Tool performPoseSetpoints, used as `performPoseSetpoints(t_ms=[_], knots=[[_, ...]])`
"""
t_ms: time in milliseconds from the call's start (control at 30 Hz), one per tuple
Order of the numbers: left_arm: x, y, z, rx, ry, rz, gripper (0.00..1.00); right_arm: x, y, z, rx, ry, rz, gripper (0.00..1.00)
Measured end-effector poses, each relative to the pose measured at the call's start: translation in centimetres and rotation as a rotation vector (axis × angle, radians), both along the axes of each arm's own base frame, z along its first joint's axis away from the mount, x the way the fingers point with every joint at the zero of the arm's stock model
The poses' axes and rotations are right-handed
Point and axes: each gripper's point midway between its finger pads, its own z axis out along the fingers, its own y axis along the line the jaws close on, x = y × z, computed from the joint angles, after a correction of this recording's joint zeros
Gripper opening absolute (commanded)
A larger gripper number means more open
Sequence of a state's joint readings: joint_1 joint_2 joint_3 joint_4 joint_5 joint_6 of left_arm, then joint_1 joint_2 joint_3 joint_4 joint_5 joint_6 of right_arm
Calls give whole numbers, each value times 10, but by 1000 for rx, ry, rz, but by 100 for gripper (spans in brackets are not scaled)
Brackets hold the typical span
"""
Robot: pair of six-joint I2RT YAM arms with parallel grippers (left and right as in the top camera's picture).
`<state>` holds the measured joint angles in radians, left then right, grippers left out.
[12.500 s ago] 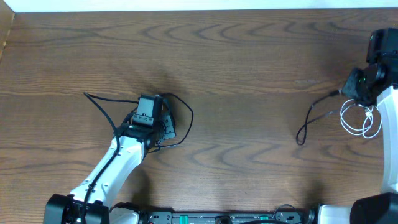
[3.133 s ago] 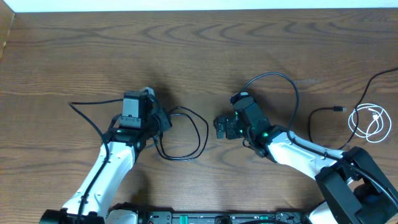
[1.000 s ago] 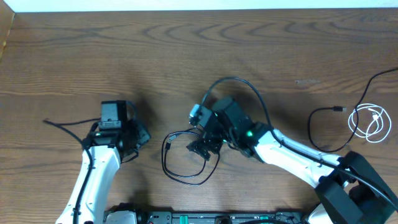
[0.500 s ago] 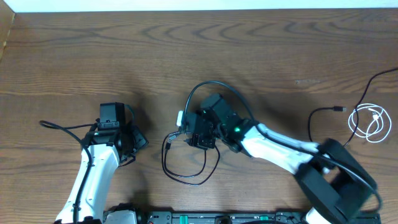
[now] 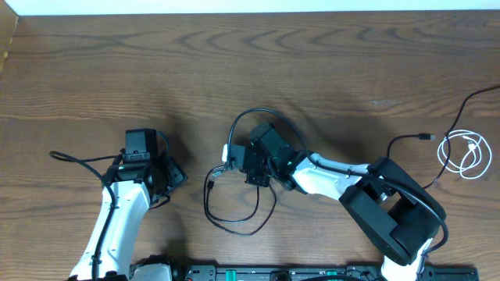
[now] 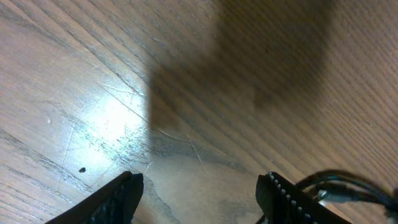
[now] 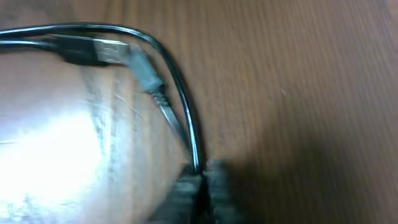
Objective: Untangle cables
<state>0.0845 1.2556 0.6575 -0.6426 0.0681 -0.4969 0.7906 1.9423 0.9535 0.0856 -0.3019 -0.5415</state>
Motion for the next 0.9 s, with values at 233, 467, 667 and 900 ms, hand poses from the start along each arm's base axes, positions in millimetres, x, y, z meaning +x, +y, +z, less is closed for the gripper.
performPoseSetpoints(t_ms=[233,467,667,900], knots=[[0,0,0,0,0,0,64,14,-7,0,-43,-42,-65,1],[0,0,0,0,0,0,65,34,-26,2,-106,-76,-241,1],[0,0,0,0,1,0,65,43,-50,27,-148,-119,-385,1],[0,0,-1,0,2,0,65,52,-70,79,-120,-200,-517,1]])
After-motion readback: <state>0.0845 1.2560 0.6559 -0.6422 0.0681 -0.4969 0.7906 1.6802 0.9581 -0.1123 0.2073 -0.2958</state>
